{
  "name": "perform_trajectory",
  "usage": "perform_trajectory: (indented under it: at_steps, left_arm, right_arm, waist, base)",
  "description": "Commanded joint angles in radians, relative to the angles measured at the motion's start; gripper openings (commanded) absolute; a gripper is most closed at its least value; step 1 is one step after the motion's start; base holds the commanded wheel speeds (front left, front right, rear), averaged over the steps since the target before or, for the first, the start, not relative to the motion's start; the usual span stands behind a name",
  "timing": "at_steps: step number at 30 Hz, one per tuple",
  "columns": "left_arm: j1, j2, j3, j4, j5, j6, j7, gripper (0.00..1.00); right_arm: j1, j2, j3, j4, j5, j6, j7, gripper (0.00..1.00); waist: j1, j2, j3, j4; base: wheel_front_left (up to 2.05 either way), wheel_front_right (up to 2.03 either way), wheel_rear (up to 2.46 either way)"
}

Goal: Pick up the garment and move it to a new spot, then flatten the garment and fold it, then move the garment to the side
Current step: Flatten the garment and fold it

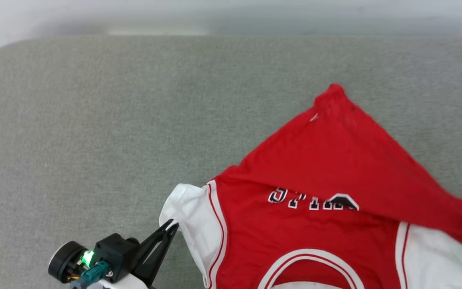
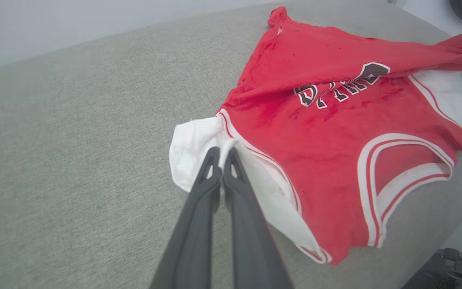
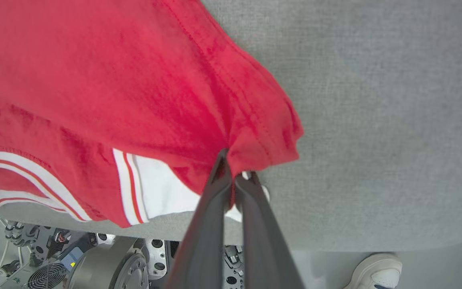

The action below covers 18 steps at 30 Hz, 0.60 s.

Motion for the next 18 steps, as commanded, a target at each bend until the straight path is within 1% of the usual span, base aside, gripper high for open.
perform_trajectory:
  at_steps: [1,10,14,18]
  left_arm:
    - [0.008,0.0,0.005,-0.001,-0.005,0.006,-0.008,0.0]
    - [0.019,-0.018,0.018,-0.003,-0.022,0.029,-0.03,0.0]
    - [0.008,-0.025,0.011,0.004,-0.018,0.03,-0.037,0.0]
    - [0.004,-0.031,0.001,0.008,-0.016,0.029,-0.038,0.0]
  right_arm:
    - [0.028,0.005,-0.006,-0.01,0.007,0.0,-0.007,0.0]
    - [0.205,0.056,-0.038,-0.038,0.014,0.0,-0.035,0.0]
    - [0.246,0.069,-0.03,-0.035,0.006,0.0,-0.052,0.0]
    - [0.257,0.066,-0.014,-0.034,0.017,0.0,-0.082,0.0]
  waist:
    - [0.0002,0.0,-0.026,-0.022]
    - [0.0002,0.0,-0.059,-0.048]
    - [0.0002,0.0,-0.068,-0.051]
    - [0.0002,0.0,-0.073,-0.052]
  base:
    - [0.0,0.0,0.0]
    - [0.0,0.0,0.0]
    - [0.0,0.0,0.0]
    - [0.0,0.0,0.0]
